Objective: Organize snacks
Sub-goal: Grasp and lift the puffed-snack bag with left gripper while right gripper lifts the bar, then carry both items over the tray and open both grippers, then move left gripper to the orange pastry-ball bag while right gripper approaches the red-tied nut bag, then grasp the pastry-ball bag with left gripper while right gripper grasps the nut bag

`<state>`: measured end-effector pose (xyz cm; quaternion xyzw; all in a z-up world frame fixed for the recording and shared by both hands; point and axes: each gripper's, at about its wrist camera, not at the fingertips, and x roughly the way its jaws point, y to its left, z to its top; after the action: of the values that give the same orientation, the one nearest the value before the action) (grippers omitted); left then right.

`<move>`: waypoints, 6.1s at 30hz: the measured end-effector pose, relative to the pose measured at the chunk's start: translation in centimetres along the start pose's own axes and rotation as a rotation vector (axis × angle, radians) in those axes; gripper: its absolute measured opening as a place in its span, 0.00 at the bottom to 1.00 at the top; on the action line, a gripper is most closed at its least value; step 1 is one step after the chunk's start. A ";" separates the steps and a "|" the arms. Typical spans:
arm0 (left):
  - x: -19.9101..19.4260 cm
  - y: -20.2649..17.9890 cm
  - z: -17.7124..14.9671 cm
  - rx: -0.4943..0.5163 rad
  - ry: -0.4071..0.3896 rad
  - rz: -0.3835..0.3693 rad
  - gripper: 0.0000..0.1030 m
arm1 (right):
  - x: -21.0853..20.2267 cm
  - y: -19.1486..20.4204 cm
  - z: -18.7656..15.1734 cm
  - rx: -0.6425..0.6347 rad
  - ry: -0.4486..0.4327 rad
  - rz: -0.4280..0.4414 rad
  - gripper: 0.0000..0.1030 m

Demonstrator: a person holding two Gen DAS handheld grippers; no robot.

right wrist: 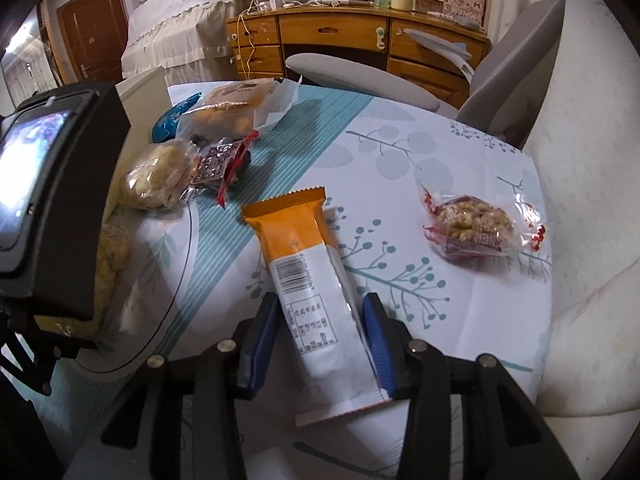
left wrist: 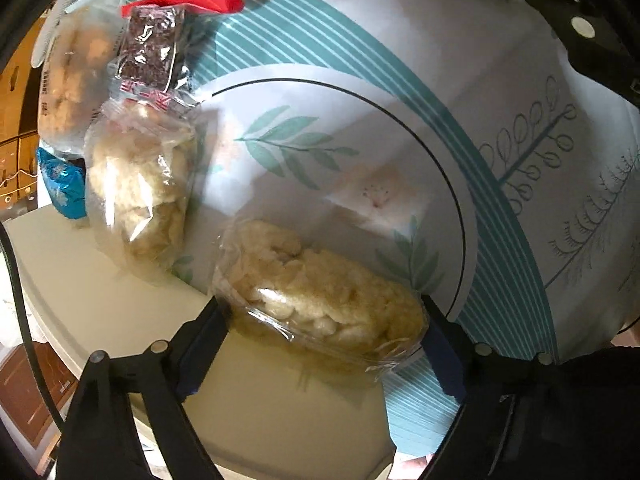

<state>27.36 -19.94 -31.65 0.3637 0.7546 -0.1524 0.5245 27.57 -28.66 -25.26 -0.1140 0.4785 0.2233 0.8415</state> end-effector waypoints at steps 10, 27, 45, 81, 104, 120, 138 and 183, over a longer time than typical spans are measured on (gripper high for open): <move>-2.6 -0.3 -1.9 -0.096 -0.090 -0.082 0.82 | -1.3 0.2 -1.2 0.180 0.089 0.039 0.36; -12.0 2.2 -8.6 -0.293 -0.358 -0.193 0.82 | -8.8 2.2 -4.1 0.430 0.096 0.127 0.35; -16.8 5.7 -20.8 -0.630 -0.599 -0.271 0.82 | -17.3 6.6 -0.3 0.369 -0.097 0.153 0.35; -4.9 18.2 -36.0 -0.766 -0.759 -0.435 0.84 | -14.1 27.1 3.9 0.438 -0.049 0.118 0.38; -3.7 17.7 -34.9 -0.714 -0.694 -0.513 0.99 | -13.8 27.5 2.6 0.501 0.029 0.035 0.76; -8.8 14.3 -29.7 -0.741 -0.682 -0.446 0.99 | -15.5 18.9 1.4 0.558 0.020 0.026 0.76; -14.6 12.1 -13.5 -0.670 -0.635 -0.345 0.99 | -11.8 3.9 0.8 0.703 0.045 0.033 0.76; -5.5 21.2 10.0 -0.297 -0.446 -0.134 0.99 | 3.7 -9.8 6.5 0.674 0.017 -0.384 0.56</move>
<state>50.19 -13.52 -27.53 0.1897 0.6570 -0.1506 0.7140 38.83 -33.59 -25.34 0.0797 0.5022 -0.1089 0.8542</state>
